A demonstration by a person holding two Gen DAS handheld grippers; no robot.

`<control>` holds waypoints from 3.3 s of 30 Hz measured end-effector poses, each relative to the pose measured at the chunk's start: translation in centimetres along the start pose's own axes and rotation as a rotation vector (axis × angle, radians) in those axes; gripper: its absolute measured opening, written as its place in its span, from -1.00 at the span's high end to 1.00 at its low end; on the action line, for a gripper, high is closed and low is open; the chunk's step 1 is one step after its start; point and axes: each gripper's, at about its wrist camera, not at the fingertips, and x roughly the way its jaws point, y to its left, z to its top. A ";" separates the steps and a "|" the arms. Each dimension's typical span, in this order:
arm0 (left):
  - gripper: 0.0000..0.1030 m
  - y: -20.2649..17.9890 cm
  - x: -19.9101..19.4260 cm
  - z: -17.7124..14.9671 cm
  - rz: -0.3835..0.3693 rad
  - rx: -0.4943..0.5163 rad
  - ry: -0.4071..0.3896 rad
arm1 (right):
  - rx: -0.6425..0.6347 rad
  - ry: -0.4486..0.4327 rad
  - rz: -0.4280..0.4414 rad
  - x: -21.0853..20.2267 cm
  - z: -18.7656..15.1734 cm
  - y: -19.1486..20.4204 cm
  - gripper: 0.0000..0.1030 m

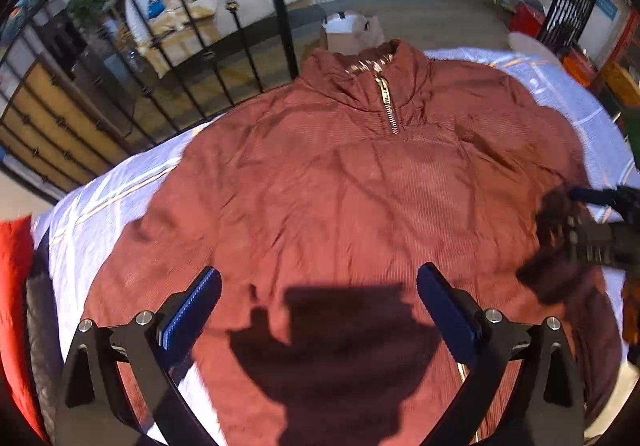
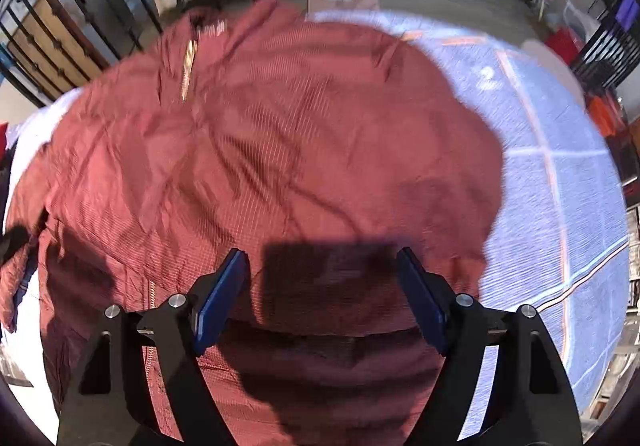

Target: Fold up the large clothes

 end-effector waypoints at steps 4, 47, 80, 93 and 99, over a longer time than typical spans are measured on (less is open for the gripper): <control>-0.87 -1.6 5.9 0.9 0.018 0.058 0.154 | 0.021 0.065 0.016 2.5 0.2 -0.9 -0.89; -0.79 31.2 -7.3 -37.5 0.069 -1.517 -0.053 | -0.141 0.096 0.075 -3.3 -8.6 12.4 -0.90; 0.81 20.4 -16.5 -5.4 -0.115 -0.697 -0.430 | 0.069 0.021 0.090 -5.7 -9.6 5.1 -0.90; 0.75 -8.3 -7.7 7.1 -0.393 -0.095 -0.234 | 0.232 0.028 0.064 -5.3 -10.9 -1.0 -0.90; -0.30 -13.7 -3.6 7.8 -0.408 0.062 -0.150 | 0.302 0.047 0.072 -4.7 -11.7 -3.2 -0.90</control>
